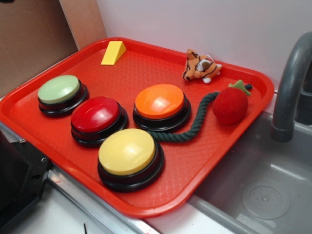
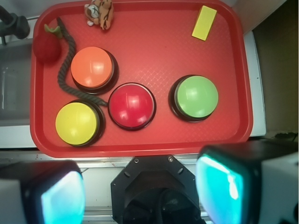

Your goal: Push the green button.

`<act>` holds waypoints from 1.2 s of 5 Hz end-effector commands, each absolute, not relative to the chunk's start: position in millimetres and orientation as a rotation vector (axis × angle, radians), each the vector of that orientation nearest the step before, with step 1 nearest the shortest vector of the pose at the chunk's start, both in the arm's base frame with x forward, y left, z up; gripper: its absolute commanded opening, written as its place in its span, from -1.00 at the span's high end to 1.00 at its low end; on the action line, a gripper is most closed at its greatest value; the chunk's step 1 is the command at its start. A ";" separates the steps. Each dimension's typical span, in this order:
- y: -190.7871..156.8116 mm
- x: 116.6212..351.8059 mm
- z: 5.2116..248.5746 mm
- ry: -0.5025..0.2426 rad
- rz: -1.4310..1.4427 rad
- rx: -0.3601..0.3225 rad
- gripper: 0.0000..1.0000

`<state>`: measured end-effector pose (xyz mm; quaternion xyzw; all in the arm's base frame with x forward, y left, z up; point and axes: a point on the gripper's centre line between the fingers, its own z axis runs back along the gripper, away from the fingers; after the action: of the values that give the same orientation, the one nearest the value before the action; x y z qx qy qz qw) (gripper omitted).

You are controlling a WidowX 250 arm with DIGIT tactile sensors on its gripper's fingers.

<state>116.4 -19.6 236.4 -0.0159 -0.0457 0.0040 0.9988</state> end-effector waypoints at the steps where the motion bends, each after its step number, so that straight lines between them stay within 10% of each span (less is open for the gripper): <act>1: -19.6 116.4 236.4 -0.091 0.008 -0.032 -1.00; 3: 76.7 178.6 150.7 0.039 0.494 0.155 -1.00; 6: 94.0 159.8 98.1 -0.036 0.838 0.221 -1.00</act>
<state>168.1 87.3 88.5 0.1074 0.0009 0.4009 0.9098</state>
